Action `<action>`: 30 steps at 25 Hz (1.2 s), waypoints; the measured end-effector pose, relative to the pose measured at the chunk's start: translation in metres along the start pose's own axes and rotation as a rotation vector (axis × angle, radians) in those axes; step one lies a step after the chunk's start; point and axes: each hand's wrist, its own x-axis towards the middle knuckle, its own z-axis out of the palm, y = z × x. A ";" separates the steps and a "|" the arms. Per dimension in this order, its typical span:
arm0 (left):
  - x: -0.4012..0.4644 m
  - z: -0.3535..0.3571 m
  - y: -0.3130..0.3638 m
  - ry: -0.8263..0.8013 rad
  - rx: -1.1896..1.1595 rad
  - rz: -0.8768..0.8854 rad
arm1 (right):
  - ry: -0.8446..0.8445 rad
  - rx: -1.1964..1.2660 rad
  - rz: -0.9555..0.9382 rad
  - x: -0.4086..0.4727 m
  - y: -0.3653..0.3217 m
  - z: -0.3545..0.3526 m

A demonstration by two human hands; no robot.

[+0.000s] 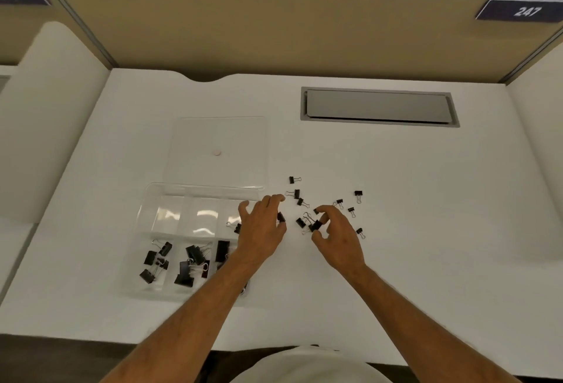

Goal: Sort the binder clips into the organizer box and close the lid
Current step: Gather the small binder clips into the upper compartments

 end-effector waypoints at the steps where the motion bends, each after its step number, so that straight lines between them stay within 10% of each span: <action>1: -0.016 -0.004 0.001 0.006 -0.031 -0.024 | -0.008 0.001 0.000 -0.007 -0.002 0.000; 30: -0.129 -0.078 -0.151 0.022 -0.411 -0.176 | -0.020 0.002 -0.096 -0.023 -0.104 0.098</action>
